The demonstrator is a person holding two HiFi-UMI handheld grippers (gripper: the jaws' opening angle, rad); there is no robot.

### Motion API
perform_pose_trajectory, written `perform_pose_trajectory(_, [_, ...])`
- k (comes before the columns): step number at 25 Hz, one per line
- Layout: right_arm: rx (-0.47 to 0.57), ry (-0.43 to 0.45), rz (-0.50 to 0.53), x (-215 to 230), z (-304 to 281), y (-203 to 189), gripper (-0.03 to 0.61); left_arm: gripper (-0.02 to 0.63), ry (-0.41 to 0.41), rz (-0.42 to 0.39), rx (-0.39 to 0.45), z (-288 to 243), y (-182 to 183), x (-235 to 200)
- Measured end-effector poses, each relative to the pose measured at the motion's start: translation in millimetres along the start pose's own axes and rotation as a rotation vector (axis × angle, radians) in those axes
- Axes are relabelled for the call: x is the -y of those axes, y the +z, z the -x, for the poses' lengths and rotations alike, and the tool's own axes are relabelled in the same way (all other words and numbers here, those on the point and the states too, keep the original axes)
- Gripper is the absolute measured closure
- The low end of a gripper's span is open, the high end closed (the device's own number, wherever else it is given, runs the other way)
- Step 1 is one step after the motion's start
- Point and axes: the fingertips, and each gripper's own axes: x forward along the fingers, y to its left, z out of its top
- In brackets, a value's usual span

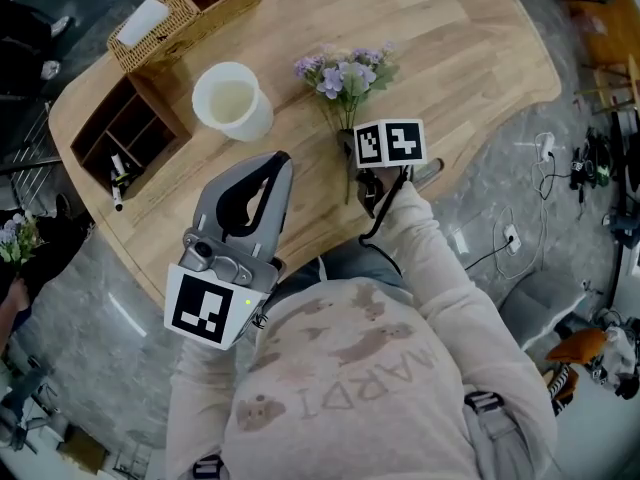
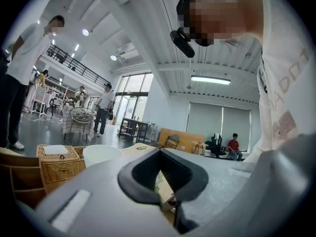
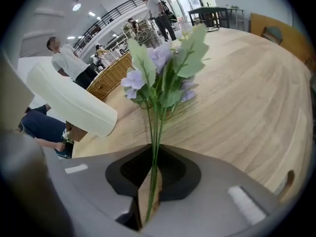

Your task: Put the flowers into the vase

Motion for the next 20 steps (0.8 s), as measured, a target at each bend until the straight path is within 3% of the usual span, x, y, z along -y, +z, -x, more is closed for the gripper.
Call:
perform_pose_trajectory(9, [0.103, 0.074, -0.043, -17, 18, 15, 0.537, 0.614, 0.012, -0.017, 0.016, 9, 7, 0])
perform_pose_trajectory(20, [0.460, 0.249, 0.131, -98, 114, 78, 0.537, 0.614, 0.009, -0.060, 0.056, 25, 25, 14])
